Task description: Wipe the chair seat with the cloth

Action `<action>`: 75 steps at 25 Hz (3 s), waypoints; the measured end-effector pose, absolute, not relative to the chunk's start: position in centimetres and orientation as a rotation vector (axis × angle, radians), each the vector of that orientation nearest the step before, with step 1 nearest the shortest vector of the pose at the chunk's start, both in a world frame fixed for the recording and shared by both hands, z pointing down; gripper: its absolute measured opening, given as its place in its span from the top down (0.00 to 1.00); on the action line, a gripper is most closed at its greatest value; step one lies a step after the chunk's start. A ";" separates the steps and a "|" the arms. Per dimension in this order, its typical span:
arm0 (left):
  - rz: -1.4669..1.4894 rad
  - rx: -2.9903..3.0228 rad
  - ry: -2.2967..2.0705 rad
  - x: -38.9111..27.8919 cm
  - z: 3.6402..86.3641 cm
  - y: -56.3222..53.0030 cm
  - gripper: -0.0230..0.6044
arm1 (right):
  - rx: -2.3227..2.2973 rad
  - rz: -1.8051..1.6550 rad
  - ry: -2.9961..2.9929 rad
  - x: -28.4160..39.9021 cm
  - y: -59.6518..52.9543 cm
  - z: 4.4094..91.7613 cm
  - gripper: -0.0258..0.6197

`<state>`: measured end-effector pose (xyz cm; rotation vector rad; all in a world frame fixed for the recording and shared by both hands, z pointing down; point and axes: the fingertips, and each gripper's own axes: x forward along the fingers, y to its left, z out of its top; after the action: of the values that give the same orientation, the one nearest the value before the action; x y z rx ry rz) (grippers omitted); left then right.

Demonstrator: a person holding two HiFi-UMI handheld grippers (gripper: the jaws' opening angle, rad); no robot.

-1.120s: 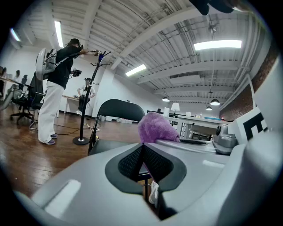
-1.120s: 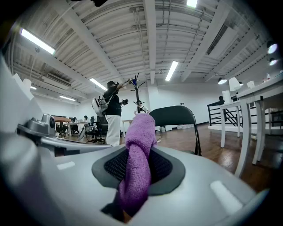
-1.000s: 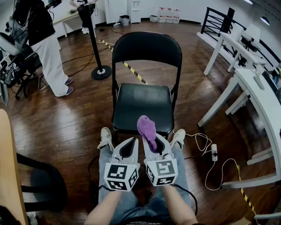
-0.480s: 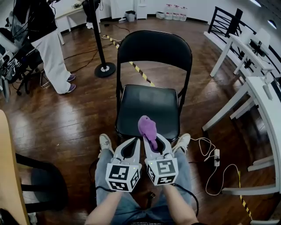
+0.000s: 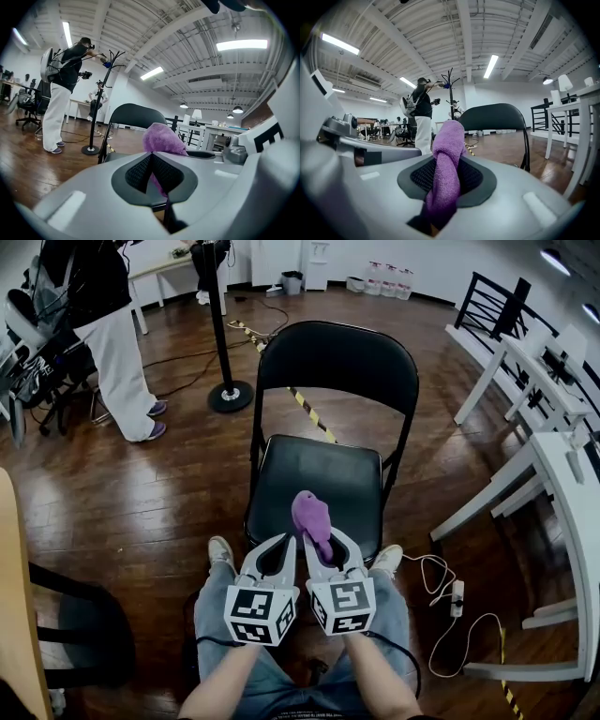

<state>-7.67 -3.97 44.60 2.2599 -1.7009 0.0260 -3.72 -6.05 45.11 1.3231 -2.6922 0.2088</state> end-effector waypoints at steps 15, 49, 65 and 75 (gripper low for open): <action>0.043 2.274 -1.698 -7.6 43.8 -9.4 0.96 | 1.301 0.162 -2.660 -3.7 -12.0 45.0 0.82; 0.068 2.176 -1.723 -13.3 46.7 -19.9 0.96 | 0.953 -0.152 -2.497 -11.0 -29.0 50.0 0.82; 0.100 2.168 -1.692 -16.5 48.0 -21.4 0.96 | 0.681 -0.311 -2.264 -16.4 -37.7 59.1 0.82; 0.139 2.141 -1.659 -17.3 49.7 -21.9 0.96 | 0.651 -0.300 -2.142 -16.7 -40.1 63.6 0.82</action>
<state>-17.34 -21.90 49.67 2.1410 -1.6591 0.1388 -16.72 -40.09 63.62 0.6510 -2.1419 -0.2998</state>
